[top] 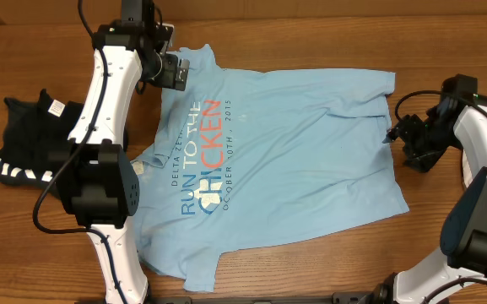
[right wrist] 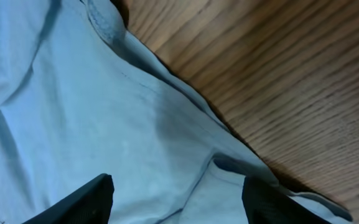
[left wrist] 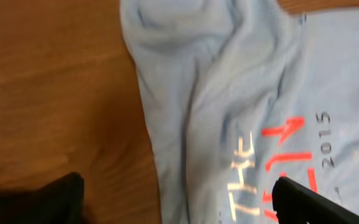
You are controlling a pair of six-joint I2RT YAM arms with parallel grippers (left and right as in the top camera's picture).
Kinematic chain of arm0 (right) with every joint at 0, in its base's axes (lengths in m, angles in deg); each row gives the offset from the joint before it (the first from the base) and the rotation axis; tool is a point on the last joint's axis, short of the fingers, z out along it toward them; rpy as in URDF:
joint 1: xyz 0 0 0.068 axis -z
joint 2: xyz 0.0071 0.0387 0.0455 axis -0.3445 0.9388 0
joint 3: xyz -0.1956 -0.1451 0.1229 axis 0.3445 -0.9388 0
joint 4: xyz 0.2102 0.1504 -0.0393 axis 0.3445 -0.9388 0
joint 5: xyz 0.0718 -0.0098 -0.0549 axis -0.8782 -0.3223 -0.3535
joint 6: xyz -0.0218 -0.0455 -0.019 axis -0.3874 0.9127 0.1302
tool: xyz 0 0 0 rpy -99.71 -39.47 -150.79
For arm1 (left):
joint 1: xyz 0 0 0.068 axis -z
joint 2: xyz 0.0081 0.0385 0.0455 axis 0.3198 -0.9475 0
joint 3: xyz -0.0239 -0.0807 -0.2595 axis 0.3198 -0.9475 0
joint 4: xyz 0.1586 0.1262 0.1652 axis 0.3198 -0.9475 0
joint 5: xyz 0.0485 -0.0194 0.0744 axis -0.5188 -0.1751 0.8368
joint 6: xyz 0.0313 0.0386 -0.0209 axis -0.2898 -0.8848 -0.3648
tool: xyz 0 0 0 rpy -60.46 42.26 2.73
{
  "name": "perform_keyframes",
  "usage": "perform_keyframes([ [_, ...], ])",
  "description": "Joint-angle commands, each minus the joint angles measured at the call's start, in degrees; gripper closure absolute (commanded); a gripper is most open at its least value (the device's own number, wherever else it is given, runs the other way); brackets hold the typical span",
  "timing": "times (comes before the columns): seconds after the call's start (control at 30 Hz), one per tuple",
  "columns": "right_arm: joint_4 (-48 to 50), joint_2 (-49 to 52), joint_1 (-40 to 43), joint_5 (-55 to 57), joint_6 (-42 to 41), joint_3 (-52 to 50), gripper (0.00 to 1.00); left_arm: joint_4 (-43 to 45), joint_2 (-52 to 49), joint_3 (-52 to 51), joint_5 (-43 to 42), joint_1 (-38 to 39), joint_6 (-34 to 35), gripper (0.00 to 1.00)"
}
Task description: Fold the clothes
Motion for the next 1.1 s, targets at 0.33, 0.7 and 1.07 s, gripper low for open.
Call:
perform_keyframes([
  [0.33,-0.3,-1.0,-2.0,-9.0,8.0,0.4,0.21,12.1,-16.9,0.2,-2.7,-4.5,7.4,0.49],
  [0.7,-0.2,-1.0,-2.1,-8.8,8.4,0.4,0.21,12.7,-18.1,6.1,-5.3,-9.4,12.2,0.49],
  [1.07,-1.6,-1.0,-3.6,-9.4,9.5,0.4,0.21,11.9,-18.4,5.2,-3.0,-9.1,7.9,0.96],
])
